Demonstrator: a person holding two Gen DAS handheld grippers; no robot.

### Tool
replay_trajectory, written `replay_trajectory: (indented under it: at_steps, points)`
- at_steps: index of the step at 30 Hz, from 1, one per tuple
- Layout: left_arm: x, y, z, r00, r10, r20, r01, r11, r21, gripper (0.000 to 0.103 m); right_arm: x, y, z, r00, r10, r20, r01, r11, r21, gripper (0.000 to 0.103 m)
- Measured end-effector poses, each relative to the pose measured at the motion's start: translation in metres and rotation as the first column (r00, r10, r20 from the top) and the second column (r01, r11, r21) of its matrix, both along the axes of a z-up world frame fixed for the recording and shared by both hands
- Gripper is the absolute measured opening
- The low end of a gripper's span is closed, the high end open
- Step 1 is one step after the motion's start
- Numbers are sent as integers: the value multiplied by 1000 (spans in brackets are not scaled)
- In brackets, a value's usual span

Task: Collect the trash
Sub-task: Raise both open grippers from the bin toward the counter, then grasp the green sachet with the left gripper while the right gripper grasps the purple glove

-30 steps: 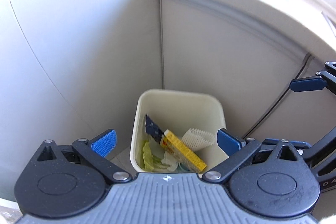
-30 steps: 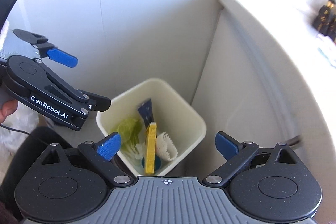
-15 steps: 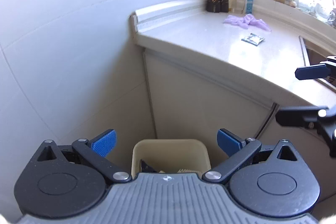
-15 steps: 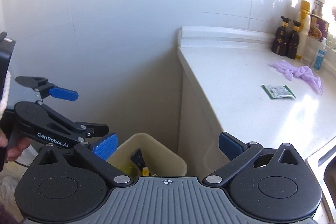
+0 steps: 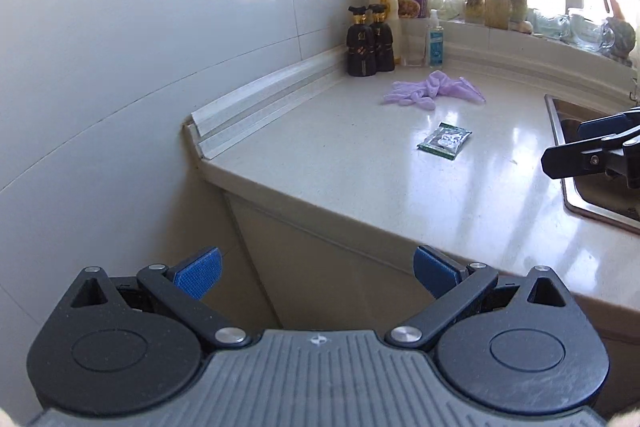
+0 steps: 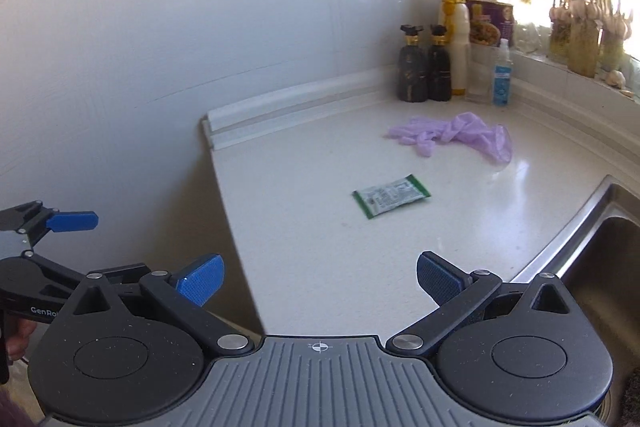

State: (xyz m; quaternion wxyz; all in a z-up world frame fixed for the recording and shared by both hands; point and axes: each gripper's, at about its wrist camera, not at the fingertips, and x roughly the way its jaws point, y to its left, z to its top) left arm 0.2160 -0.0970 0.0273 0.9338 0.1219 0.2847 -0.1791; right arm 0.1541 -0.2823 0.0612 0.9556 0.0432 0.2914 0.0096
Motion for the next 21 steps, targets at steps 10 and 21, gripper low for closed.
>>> replay_trajectory:
  at_steps: [10,21]
  points:
    - [50,-64,-16,985,-170,30,171,984,-41,102,61,-72,-16,998,-60,7,60,998,5,103]
    - [102,-117,-37,952,-301,-56,295,951,-88,92,150,-148,-55,985,-152,-80,157,986,60,103]
